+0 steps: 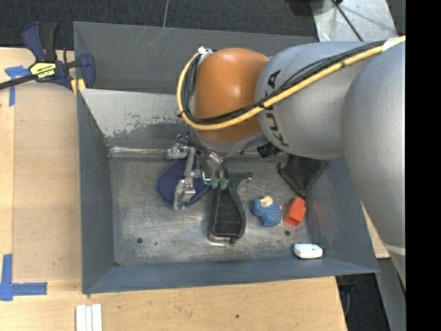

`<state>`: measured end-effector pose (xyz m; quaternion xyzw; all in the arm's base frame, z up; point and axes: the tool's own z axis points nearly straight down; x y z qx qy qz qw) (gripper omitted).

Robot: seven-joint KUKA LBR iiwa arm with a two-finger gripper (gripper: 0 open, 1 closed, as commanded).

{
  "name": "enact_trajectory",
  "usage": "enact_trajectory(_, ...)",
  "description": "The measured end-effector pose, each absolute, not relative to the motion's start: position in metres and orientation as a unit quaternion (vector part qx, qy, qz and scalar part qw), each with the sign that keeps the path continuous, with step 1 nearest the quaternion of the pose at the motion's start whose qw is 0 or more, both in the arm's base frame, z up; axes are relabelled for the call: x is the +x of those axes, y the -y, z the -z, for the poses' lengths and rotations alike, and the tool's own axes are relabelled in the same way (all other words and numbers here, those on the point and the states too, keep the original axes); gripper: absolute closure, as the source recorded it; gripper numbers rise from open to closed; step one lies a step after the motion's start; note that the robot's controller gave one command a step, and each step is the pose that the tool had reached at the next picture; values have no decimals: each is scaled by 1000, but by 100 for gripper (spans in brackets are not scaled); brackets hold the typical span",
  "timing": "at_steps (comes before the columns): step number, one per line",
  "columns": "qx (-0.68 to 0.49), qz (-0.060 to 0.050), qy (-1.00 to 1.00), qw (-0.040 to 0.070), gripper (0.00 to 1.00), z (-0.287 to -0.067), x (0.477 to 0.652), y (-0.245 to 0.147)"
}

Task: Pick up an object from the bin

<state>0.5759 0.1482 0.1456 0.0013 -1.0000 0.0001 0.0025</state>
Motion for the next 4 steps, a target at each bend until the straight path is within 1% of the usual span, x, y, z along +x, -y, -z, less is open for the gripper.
enact_trajectory(1,-131,6,991,-7,0,-77,587,-122)
enact_trajectory(2,-132,7,991,-9,100,-79,588,-122)
enact_trajectory(3,-144,2,990,-5,100,-182,579,-127)
enact_trajectory(4,-145,2,989,-5,100,-266,584,-147)
